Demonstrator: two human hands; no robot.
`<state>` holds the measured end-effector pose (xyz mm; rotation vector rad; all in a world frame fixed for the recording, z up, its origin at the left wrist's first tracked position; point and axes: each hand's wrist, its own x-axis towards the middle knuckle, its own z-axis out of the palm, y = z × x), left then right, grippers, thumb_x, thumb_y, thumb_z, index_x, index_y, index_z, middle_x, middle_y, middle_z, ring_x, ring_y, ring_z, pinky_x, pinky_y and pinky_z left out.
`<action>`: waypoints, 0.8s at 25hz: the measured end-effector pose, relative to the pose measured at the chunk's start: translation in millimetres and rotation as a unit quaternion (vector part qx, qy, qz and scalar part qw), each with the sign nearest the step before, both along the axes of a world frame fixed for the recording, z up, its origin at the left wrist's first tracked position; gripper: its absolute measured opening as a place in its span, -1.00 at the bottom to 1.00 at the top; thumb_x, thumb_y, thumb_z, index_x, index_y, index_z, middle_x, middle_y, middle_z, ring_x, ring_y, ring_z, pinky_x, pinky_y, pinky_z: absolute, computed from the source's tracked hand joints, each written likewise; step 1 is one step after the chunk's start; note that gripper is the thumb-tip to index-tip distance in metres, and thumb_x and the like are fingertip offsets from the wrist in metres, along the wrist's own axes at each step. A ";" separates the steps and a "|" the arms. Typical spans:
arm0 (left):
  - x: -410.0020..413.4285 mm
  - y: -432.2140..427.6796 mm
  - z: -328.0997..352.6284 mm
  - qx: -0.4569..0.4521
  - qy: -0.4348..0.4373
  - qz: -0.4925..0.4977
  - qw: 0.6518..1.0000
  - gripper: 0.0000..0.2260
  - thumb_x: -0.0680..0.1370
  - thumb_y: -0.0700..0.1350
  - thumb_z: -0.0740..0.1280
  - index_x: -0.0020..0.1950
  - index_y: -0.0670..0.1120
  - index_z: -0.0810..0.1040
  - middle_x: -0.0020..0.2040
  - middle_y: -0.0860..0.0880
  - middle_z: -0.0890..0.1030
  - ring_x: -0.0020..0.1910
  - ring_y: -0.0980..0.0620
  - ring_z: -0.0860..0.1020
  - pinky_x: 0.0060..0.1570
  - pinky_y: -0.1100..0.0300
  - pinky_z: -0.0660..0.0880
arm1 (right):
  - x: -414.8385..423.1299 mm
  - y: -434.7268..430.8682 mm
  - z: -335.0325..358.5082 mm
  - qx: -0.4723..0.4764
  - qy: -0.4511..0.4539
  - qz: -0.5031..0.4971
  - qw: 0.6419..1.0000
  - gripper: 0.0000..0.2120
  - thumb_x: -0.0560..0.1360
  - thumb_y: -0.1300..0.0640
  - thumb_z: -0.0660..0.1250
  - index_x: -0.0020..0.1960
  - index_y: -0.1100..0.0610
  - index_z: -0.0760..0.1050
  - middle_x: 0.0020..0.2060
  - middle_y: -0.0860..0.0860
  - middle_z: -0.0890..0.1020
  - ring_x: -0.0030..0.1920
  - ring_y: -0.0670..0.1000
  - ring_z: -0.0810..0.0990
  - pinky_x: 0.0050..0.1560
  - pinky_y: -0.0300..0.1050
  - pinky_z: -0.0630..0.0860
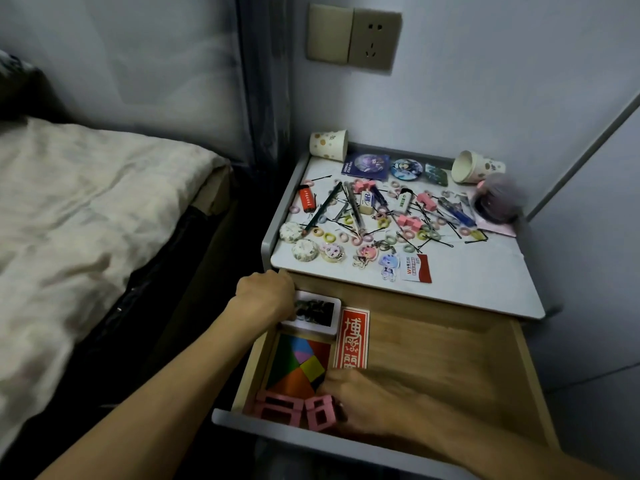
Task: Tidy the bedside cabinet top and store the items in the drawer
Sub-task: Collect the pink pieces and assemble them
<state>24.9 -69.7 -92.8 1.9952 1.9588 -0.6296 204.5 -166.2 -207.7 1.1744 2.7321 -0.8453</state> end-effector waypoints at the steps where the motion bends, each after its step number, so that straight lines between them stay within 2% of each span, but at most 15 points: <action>1: 0.4 1.1 -1.5 0.001 -0.002 0.002 1.000 -0.53 0.51 0.10 0.40 0.33 -0.11 0.43 0.17 -0.09 0.58 0.13 -0.11 0.59 -0.12 0.07 0.43 | 0.3 -0.7 -3.2 -0.004 0.002 0.001 1.000 -0.74 0.55 0.09 0.28 0.21 0.14 0.50 0.18 0.06 0.50 0.15 0.01 0.48 0.21 -0.16 0.36; 4: 0.5 3.2 -3.0 -0.003 -0.009 0.009 1.000 -0.52 0.51 0.10 0.41 0.33 -0.11 0.43 0.17 -0.09 0.58 0.14 -0.11 0.59 -0.10 0.08 0.45 | 0.1 -1.4 -11.1 0.007 -0.007 0.010 1.000 -0.69 0.53 0.15 0.31 0.27 0.16 0.47 0.22 0.08 0.47 0.17 0.04 0.47 0.22 -0.12 0.41; 9: 0.2 4.7 -6.5 0.004 -0.005 0.005 1.000 -0.49 0.48 0.09 0.44 0.34 -0.10 0.43 0.16 -0.09 0.59 0.11 -0.11 0.60 -0.14 0.08 0.44 | -2.5 1.6 -18.3 0.015 -0.026 0.031 0.999 -0.58 0.53 0.11 0.35 0.35 0.15 0.40 0.29 0.08 0.45 0.23 0.06 0.48 0.28 -0.03 0.45; 12: -0.7 4.6 -7.8 0.007 -0.005 0.004 1.000 -0.48 0.48 0.09 0.45 0.34 -0.10 0.43 0.15 -0.08 0.59 0.12 -0.11 0.59 -0.14 0.08 0.44 | -1.6 2.4 -22.1 0.034 -0.041 0.054 0.997 -0.57 0.49 0.17 0.38 0.34 0.15 0.39 0.24 0.12 0.48 0.19 0.12 0.51 0.23 0.06 0.50; 18: -0.6 4.4 -7.4 0.002 0.002 0.002 1.000 -0.48 0.47 0.11 0.45 0.32 -0.11 0.45 0.14 -0.09 0.60 0.13 -0.12 0.59 -0.10 0.06 0.48 | -5.8 4.6 -28.1 0.062 0.000 0.089 0.994 -0.44 0.46 0.29 0.34 0.36 -0.02 0.21 0.22 0.11 0.49 0.13 0.14 0.57 0.12 0.02 0.56; 20: 0.1 4.2 -7.0 -0.002 0.001 0.003 1.000 -0.50 0.48 0.11 0.44 0.31 -0.12 0.45 0.12 -0.10 0.61 0.12 -0.11 0.60 -0.08 0.06 0.49 | -9.7 6.8 -29.9 0.049 0.004 0.093 0.994 -0.49 0.48 0.21 0.28 0.36 -0.06 0.21 0.26 0.08 0.45 0.18 0.13 0.54 0.16 0.08 0.56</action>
